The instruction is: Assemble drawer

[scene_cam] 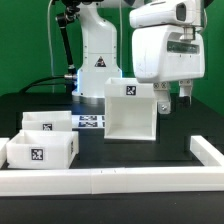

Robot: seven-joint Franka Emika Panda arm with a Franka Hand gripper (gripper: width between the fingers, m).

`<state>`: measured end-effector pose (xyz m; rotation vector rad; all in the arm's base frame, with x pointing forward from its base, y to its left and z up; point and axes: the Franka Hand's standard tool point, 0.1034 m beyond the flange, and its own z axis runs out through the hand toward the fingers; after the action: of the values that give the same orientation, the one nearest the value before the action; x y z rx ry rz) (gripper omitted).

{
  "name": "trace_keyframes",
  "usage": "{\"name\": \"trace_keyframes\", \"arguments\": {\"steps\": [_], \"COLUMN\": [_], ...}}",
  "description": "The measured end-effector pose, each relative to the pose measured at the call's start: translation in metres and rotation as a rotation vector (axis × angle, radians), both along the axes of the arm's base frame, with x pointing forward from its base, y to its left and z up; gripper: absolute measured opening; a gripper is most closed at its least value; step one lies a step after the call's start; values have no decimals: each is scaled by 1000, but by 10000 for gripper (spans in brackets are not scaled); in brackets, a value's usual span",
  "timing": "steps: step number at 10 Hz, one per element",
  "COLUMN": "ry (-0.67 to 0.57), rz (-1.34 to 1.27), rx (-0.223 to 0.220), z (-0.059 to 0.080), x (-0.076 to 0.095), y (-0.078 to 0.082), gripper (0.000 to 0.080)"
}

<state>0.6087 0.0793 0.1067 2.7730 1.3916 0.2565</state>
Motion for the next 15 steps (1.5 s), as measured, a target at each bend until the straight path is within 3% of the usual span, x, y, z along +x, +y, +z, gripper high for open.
{"name": "trace_keyframes", "arguments": {"steps": [6, 8, 10, 15], "ry": [3, 6, 45, 74], "rz": [-13, -178, -457, -725], "rx": [2, 27, 68, 128], "z": [-1, -2, 1, -1], "x": [-1, -26, -46, -49], "y": [-1, -8, -2, 0], "gripper": [650, 650, 650, 650]}}
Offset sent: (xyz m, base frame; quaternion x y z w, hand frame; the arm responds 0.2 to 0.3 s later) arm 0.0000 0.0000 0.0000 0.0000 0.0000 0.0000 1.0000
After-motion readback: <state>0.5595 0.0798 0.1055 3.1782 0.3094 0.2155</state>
